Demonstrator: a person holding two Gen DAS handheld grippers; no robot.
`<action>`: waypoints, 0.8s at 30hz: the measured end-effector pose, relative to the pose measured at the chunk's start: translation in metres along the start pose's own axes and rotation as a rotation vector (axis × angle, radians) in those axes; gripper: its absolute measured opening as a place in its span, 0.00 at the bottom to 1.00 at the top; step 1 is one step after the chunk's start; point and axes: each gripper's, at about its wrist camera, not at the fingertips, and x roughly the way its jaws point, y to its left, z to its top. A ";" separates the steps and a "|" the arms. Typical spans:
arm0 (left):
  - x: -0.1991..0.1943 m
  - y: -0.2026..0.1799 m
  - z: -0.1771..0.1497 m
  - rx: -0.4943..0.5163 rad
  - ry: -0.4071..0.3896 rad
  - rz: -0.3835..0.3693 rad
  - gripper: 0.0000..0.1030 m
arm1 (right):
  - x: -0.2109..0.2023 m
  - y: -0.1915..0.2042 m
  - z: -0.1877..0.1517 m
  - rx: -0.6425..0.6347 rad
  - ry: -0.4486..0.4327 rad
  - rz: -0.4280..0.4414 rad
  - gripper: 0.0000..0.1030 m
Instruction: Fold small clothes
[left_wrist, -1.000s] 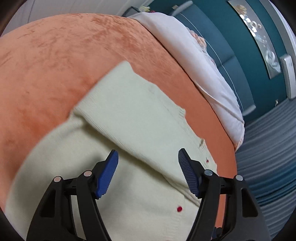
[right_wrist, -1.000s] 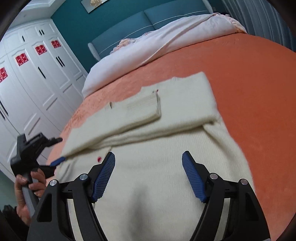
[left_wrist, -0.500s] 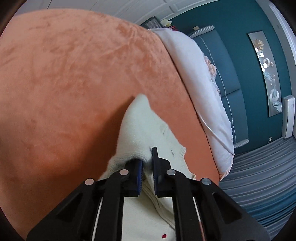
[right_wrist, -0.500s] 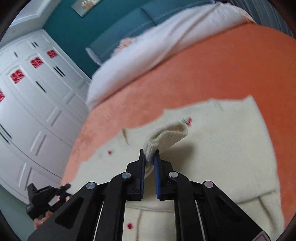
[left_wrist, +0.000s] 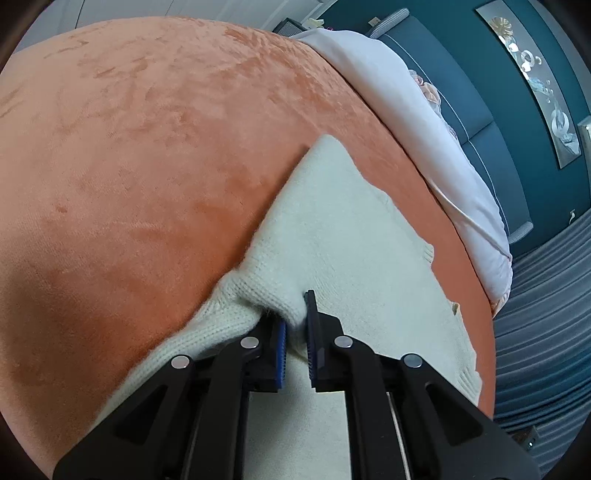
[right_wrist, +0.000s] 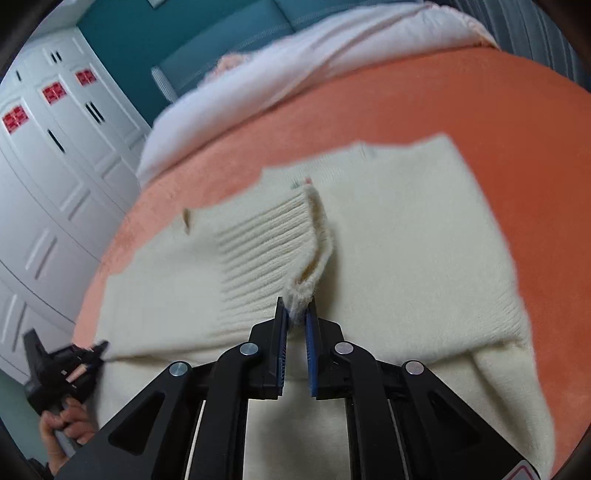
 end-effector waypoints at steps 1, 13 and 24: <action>0.000 -0.001 -0.001 0.019 -0.008 0.002 0.09 | -0.001 -0.008 -0.001 0.031 -0.014 0.029 0.06; 0.000 0.007 -0.012 0.069 -0.085 -0.045 0.10 | 0.027 0.062 0.009 -0.252 0.033 -0.135 0.14; -0.088 0.015 -0.036 0.187 -0.015 0.028 0.66 | -0.153 -0.005 -0.063 -0.066 -0.095 -0.087 0.58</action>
